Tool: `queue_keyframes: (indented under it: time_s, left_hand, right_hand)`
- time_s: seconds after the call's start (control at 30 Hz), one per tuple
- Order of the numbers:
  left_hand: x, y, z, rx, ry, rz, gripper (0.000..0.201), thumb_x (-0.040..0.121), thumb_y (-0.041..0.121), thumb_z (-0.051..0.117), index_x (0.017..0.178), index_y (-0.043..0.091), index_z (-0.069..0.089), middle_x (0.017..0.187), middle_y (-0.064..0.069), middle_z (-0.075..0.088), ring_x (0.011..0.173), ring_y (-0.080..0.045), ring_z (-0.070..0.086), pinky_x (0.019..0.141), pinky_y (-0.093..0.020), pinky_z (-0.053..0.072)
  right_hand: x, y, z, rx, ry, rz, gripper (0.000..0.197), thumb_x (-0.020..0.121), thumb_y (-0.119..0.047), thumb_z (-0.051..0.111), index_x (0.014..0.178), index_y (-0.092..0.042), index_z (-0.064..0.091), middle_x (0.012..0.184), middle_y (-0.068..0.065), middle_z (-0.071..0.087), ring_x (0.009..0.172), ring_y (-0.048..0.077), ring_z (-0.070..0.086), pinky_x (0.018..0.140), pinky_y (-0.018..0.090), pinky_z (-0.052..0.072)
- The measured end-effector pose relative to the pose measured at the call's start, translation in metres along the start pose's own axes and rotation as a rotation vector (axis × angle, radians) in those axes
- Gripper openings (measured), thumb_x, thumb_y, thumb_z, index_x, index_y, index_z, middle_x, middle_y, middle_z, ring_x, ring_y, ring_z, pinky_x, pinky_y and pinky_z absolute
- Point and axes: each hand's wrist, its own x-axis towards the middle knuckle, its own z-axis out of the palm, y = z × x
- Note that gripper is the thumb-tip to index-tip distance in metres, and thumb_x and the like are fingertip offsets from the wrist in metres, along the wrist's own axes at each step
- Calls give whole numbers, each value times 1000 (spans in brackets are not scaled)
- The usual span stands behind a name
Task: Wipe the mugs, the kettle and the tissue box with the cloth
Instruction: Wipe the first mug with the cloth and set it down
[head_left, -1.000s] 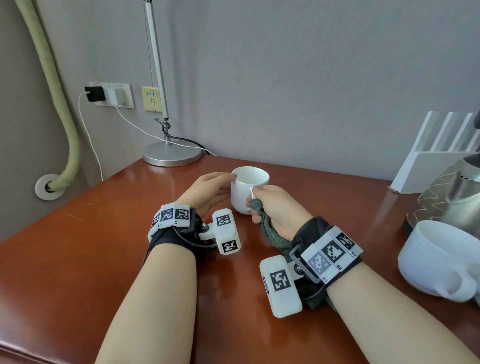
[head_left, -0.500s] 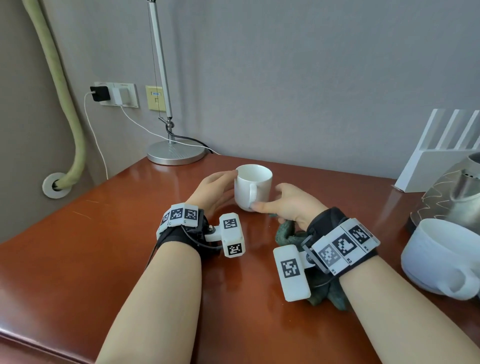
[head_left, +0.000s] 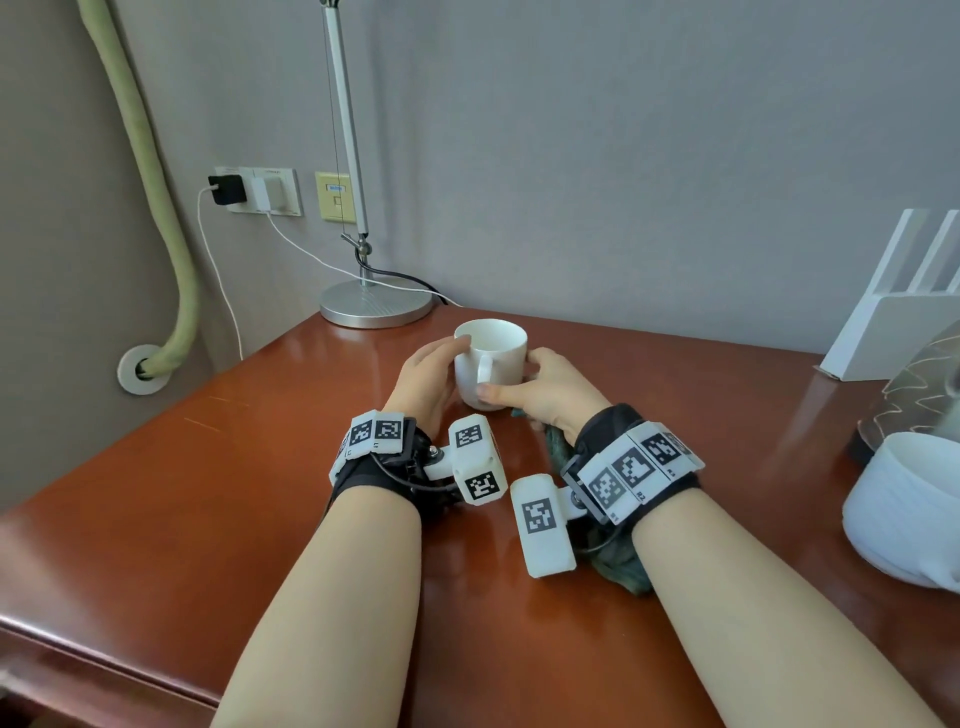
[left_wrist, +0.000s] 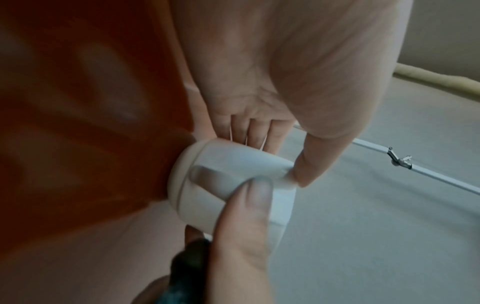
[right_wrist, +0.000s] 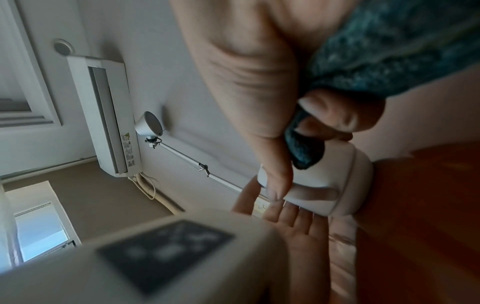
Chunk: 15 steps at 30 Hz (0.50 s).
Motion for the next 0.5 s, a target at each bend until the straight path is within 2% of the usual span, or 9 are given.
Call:
queue_keyframes:
  time_s: [0.03,0.1,0.2,0.3,0.37,0.43,0.5]
  left_hand:
    - [2,1,-1,-2,7,-3,5,94,22,63,99,19,62,116,-10,66,109,-25,64,93,-37,53]
    - [5,0,-3,1,4,-7,6,94,23,63,99,20,61,120,-11,65,112,-25,63,92,-37,52]
    - [7,-1,-1,14,-32,5,6,97,25,60,101,21,59,118,-8,65,110,-22,63,89,-33,51]
    - [10,-2,1,43,-49,15,7,99,29,58,102,22,59,123,-8,63,114,-22,61,101,-37,49]
    - [11,-2,2,45,-62,15,15,99,31,57,108,20,60,127,-9,63,117,-22,60,103,-38,48]
    - [11,-1,2,41,-70,5,25,99,32,56,118,16,58,126,-9,64,116,-22,61,98,-35,50]
    - [13,-2,1,52,-69,3,29,99,32,56,122,14,56,127,-10,64,116,-22,61,99,-34,49]
  right_hand:
    - [1,-1,2,-7,4,1,59,75,-36,81,114,-15,43,91,1,60,80,23,57,63,34,43]
    - [3,-1,3,-4,14,5,61,74,-36,81,116,-16,42,89,-1,58,74,21,56,60,33,42]
    - [7,3,2,4,37,3,67,74,-38,81,124,-12,43,100,5,62,60,17,50,53,30,39]
    - [11,6,2,30,61,-7,74,74,-38,81,131,-10,41,107,6,61,60,15,50,52,29,40]
    - [14,8,3,26,73,-10,76,74,-39,81,131,-12,40,107,6,59,59,14,51,50,28,40]
    - [15,9,4,24,78,-5,75,74,-40,80,130,-14,39,108,7,59,57,11,49,47,25,39]
    - [17,10,5,26,81,-4,74,75,-41,80,130,-15,38,111,7,59,56,9,47,45,23,38]
